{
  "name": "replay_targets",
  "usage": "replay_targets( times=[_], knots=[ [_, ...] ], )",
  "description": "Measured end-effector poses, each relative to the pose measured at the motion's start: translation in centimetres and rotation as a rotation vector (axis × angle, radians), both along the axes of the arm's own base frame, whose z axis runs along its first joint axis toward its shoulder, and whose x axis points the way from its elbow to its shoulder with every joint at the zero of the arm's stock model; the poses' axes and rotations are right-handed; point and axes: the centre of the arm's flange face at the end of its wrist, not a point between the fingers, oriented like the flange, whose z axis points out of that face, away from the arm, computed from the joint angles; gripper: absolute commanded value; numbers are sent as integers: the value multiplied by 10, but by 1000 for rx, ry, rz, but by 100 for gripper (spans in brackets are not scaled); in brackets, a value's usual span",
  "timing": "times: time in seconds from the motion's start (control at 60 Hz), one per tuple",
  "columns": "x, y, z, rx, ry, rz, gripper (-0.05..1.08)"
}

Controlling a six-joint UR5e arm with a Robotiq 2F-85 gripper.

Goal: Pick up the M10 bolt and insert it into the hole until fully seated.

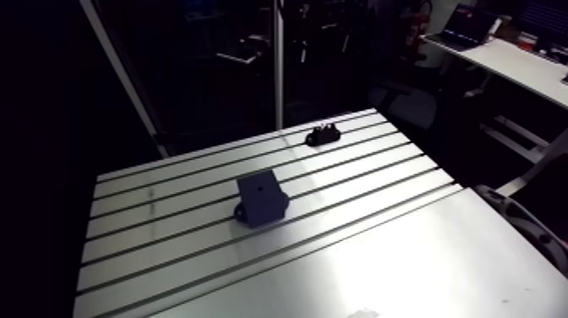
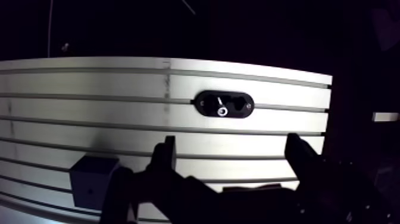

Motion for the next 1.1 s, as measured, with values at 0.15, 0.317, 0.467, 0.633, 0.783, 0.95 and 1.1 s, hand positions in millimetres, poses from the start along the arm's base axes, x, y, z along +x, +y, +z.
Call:
replay_targets(
  times=[0.15,0.317,0.467,0.633,0.783,0.95,1.1],
  knots=[
    [2,21,-19,-5,25,-27,1],
    [3,37,-40,-14,33,-52,1],
    [0,42,-51,-20,30,-59,1],
    [-5,44,-61,-25,21,-59,1],
    [-9,45,-74,-32,4,-59,4],
    [-11,46,-88,-40,-14,-58,20],
    [-13,43,-96,-45,-25,-55,32]
  ],
)
